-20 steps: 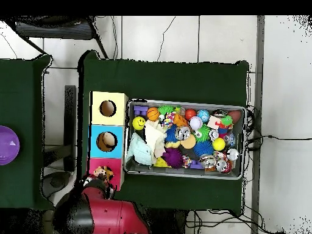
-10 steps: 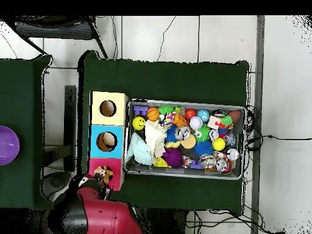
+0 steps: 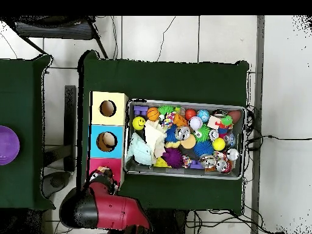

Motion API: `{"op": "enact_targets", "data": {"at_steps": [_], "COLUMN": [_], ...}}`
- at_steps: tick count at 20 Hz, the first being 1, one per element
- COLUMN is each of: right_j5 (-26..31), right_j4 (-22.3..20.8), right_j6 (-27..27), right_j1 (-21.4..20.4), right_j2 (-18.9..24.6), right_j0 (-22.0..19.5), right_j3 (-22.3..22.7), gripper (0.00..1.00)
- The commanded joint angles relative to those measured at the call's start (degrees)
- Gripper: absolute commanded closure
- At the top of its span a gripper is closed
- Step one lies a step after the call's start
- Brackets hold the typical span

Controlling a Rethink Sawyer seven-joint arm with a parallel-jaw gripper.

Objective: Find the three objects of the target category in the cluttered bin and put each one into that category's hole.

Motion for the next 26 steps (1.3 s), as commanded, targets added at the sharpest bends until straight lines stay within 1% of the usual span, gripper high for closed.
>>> {"op": "enact_targets", "data": {"at_steps": [1,5,8,11,13,16,19,24,26], "right_j5": [-4.59,-6.74,-9.34,-9.80,-8.35,-4.78,-1.49,2.08,3.09], "right_j4": [2.12,3.06,3.59,4.10,4.51,4.76,4.05,2.93,2.84], "right_j6": [11.54,12.58,13.64,14.25,14.25,13.04,11.26,9.13,9.17], "right_j1": [4.64,6.48,8.80,9.27,8.00,5.10,1.91,-1.49,-2.66], "right_j2": [1.76,3.10,4.78,5.33,5.07,3.57,2.72,1.94,0.68], "right_j0": [-0.98,-0.70,-0.86,-0.39,0.00,0.64,-0.21,-1.60,-0.83], "right_j3": [-2.03,-2.11,-2.46,-2.46,-2.06,-2.06,-2.24,-2.82,-2.54], "gripper": [1.00,1.00,1.00,1.00,1.00,1.00,1.00,1.00,1.00]}}
